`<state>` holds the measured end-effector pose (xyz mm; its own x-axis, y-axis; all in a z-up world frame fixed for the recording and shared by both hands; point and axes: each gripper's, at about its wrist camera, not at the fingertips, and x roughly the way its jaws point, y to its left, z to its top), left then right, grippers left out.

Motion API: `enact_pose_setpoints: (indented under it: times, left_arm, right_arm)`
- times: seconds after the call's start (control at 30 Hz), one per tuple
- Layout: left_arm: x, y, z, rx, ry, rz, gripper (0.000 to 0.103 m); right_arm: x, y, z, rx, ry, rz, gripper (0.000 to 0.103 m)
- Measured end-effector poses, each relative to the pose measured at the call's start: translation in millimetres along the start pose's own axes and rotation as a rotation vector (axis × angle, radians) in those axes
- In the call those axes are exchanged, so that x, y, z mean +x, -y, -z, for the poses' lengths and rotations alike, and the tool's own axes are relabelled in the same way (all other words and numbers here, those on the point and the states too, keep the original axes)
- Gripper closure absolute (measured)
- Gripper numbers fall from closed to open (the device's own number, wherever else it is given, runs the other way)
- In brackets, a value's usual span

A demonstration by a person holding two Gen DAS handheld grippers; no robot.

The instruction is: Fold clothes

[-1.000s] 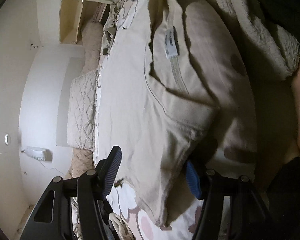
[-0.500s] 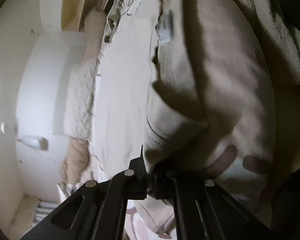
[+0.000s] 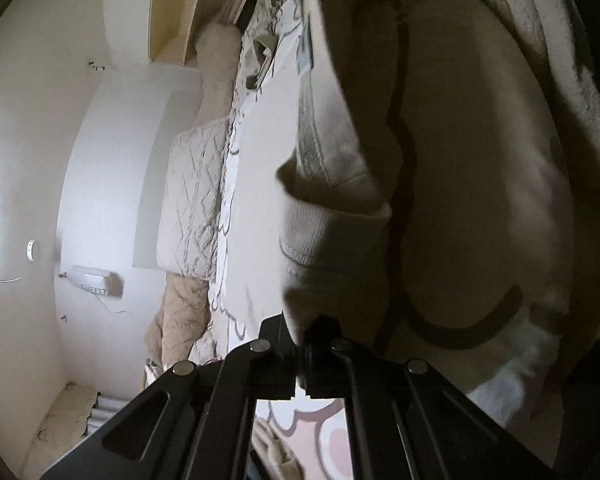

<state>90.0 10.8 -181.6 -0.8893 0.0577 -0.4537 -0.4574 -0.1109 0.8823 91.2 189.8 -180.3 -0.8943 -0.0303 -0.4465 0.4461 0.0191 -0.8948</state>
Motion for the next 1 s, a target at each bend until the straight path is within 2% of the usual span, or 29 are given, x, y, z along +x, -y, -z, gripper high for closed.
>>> enact_pose_setpoints:
  times: [0.17, 0.33, 0.43, 0.57, 0.67, 0.73, 0.8, 0.87, 0.93, 1.0]
  left_arm:
    - [-3, 28, 1, 0.059, 0.025, 0.081, 0.098]
    - [2, 43, 4, 0.084, 0.014, 0.108, 0.095]
    - [7, 44, 2, 0.086, 0.014, 0.080, 0.087]
    - [13, 31, -4, 0.036, -0.004, 0.115, 0.085]
    - [9, 18, -4, -0.002, 0.007, 0.154, 0.100]
    - [5, 13, -3, 0.014, 0.019, 0.201, 0.100]
    - [2, 13, 0, 0.065, 0.024, 0.267, 0.101]
    - [2, 7, 1, 0.087, 0.012, 0.362, 0.101]
    - [7, -10, -2, 0.064, -0.011, 0.489, 0.101]
    - [20, -34, -9, -0.010, -0.062, 0.632, 0.101]
  right_arm:
    - [-2, -18, -7, 0.117, -0.019, -0.107, 0.095]
    - [-3, -56, -5, 0.139, -0.048, -0.128, 0.090]
    - [0, -67, -4, 0.102, -0.058, -0.077, 0.090]
    - [6, -53, -8, 0.199, -0.088, -0.088, 0.090]
    - [11, -39, -10, 0.190, -0.064, -0.133, 0.090]
    - [15, -30, -11, 0.153, -0.029, -0.179, 0.091]
    - [17, -21, -7, 0.127, -0.009, -0.335, 0.097]
    - [19, -7, -2, 0.116, 0.004, -0.511, 0.099]
    - [22, 10, 1, 0.122, 0.001, -0.689, 0.099]
    - [31, 29, 0, 0.156, -0.027, -0.855, 0.099]
